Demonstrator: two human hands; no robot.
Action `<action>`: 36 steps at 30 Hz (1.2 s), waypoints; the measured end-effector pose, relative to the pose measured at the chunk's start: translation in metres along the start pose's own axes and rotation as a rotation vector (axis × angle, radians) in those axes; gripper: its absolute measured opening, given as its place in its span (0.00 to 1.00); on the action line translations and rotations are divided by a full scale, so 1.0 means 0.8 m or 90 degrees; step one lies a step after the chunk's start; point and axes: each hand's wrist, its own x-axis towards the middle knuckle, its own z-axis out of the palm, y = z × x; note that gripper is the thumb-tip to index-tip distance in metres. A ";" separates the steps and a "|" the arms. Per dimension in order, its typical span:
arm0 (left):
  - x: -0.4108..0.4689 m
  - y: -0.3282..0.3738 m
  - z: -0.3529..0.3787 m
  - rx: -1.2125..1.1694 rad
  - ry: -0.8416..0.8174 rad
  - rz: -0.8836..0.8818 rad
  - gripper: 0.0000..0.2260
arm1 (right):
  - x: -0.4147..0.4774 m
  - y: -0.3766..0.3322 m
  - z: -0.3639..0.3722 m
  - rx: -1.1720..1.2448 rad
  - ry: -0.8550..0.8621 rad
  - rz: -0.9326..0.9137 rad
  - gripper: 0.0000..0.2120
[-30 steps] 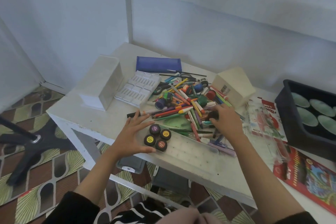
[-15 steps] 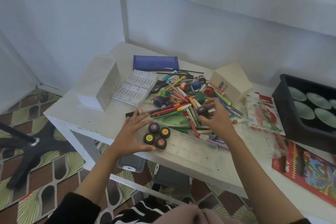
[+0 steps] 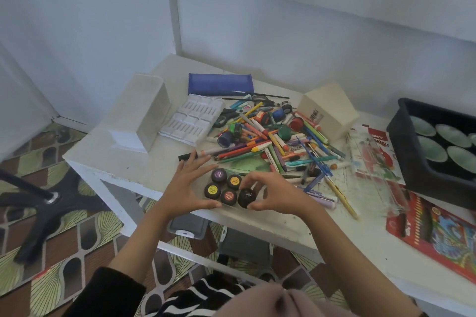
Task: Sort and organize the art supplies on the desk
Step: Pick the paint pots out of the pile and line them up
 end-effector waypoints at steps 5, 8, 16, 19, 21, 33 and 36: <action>0.000 0.001 -0.001 0.000 0.002 0.002 0.42 | 0.002 0.002 0.001 -0.005 -0.037 0.009 0.14; 0.001 0.001 -0.001 -0.003 0.008 0.003 0.42 | 0.004 0.003 0.001 -0.009 -0.032 0.013 0.10; -0.001 0.003 -0.005 -0.006 0.016 0.006 0.39 | 0.027 -0.008 -0.027 -0.067 0.054 -0.017 0.04; -0.003 0.002 -0.005 -0.009 0.017 0.004 0.39 | 0.065 -0.005 -0.041 -0.150 0.098 -0.076 0.11; -0.004 0.002 -0.006 -0.012 0.010 -0.002 0.39 | 0.096 -0.006 -0.047 -0.263 0.131 -0.111 0.18; -0.004 0.000 -0.004 -0.015 0.005 0.005 0.39 | 0.163 -0.022 -0.033 -0.619 0.112 -0.120 0.20; -0.004 -0.002 -0.004 -0.009 -0.004 0.002 0.41 | 0.143 -0.020 -0.032 -0.485 0.217 -0.162 0.19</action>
